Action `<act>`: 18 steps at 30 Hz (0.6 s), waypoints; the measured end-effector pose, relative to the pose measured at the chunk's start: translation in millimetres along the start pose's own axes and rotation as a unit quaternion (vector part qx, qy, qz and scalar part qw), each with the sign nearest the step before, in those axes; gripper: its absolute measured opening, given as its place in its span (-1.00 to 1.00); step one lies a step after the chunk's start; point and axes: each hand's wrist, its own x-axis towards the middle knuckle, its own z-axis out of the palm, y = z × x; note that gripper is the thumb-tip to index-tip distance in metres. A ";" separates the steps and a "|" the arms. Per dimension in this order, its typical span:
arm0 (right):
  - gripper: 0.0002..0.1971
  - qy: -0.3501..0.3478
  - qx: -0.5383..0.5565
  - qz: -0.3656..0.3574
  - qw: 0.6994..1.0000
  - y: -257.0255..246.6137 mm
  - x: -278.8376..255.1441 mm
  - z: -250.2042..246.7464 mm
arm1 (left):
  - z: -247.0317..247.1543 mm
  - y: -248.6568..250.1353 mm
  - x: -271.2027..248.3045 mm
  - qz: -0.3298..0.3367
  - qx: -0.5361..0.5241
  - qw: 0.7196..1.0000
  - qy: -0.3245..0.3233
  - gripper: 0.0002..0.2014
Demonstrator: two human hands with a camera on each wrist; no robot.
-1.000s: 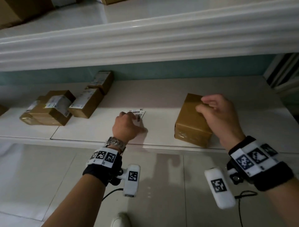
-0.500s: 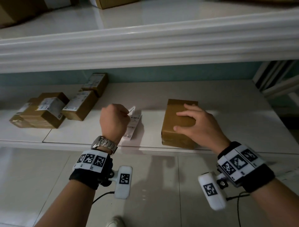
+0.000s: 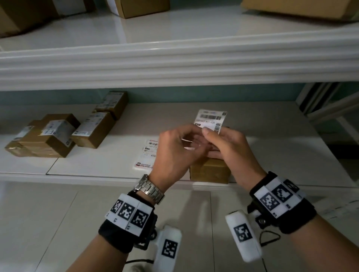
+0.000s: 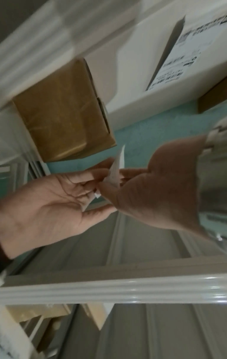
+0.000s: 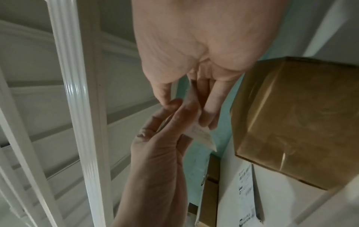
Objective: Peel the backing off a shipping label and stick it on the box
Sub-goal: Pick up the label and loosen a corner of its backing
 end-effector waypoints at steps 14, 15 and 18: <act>-0.68 0.020 -0.196 -0.102 0.975 15.9 0.1 -0.1 | -5.4 3.3 9.7 -0.179 -0.180 0.965 0.069 -0.80; -0.68 0.016 -0.197 -0.107 0.974 14.3 -0.3 0.9 | -5.5 1.3 10.0 -0.178 -0.156 0.969 0.073 -0.80; -0.67 0.001 -0.205 -0.126 0.971 10.9 -1.0 2.2 | -8.9 -5.2 10.7 -0.191 -0.101 0.973 0.086 -0.73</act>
